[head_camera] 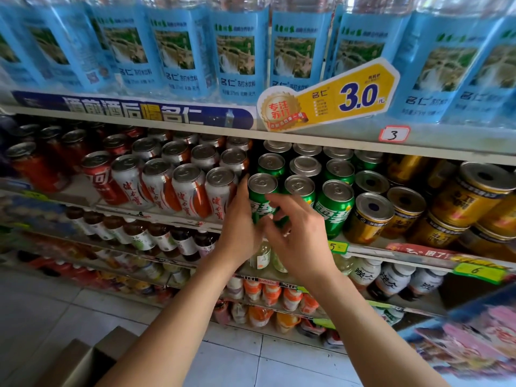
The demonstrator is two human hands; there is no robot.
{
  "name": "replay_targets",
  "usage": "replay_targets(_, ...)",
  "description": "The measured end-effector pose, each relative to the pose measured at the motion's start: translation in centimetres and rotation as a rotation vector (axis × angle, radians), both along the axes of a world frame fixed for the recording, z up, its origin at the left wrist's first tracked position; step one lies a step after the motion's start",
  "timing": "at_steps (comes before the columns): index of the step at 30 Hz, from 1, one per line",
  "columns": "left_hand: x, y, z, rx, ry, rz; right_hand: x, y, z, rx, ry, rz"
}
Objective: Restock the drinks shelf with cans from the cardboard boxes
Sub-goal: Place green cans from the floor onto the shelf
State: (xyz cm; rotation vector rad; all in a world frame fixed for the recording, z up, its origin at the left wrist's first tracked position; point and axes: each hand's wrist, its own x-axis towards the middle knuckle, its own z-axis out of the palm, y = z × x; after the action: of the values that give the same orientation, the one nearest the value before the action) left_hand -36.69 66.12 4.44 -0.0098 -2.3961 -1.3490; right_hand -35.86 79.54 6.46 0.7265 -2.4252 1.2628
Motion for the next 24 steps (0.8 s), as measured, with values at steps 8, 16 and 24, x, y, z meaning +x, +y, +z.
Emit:
replay_targets(8,0.2,-0.6,1.1,-0.182,0.022,-0.046,-3.8,-0.6,2.7,0.5,0.25,-0.123)
replay_targets(16,-0.1,-2.6,3.6,-0.751,0.039,-0.024,-4.4,-0.5,1.7,0.507,0.2,-0.072)
replay_targets(24,0.4,-4.1,2.7,-0.91,0.237,0.139,-4.7,-0.9,0.5,0.448,0.258,-0.106)
